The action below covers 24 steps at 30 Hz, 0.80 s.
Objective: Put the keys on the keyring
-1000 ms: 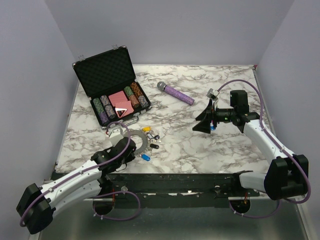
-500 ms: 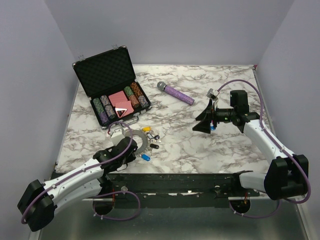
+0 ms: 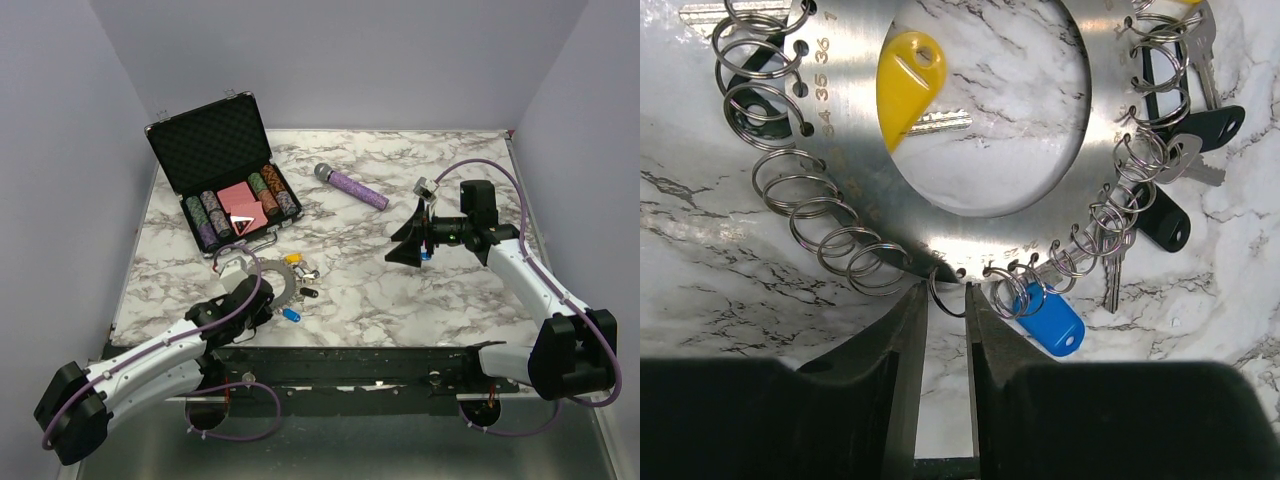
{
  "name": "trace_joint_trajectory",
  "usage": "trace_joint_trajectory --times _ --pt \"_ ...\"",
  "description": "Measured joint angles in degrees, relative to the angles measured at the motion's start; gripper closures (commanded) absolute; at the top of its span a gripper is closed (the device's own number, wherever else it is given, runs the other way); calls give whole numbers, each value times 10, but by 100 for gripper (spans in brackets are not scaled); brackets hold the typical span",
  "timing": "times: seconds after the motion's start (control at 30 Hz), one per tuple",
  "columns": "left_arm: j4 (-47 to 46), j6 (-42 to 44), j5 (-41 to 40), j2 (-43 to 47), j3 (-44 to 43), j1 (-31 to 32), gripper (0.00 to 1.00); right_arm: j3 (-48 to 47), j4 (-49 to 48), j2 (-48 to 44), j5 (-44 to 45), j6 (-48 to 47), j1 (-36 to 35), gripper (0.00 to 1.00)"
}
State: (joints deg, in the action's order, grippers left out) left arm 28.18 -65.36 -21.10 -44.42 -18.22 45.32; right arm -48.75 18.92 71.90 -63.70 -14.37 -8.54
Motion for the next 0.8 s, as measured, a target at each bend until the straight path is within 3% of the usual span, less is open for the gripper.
trace_joint_trajectory --times 0.63,0.8 --pt "-2 -60 1 15 19 0 74 0 0 0 0 0 0 14" --pt "-1 -62 1 19 19 0 68 0 0 0 0 0 0 13"
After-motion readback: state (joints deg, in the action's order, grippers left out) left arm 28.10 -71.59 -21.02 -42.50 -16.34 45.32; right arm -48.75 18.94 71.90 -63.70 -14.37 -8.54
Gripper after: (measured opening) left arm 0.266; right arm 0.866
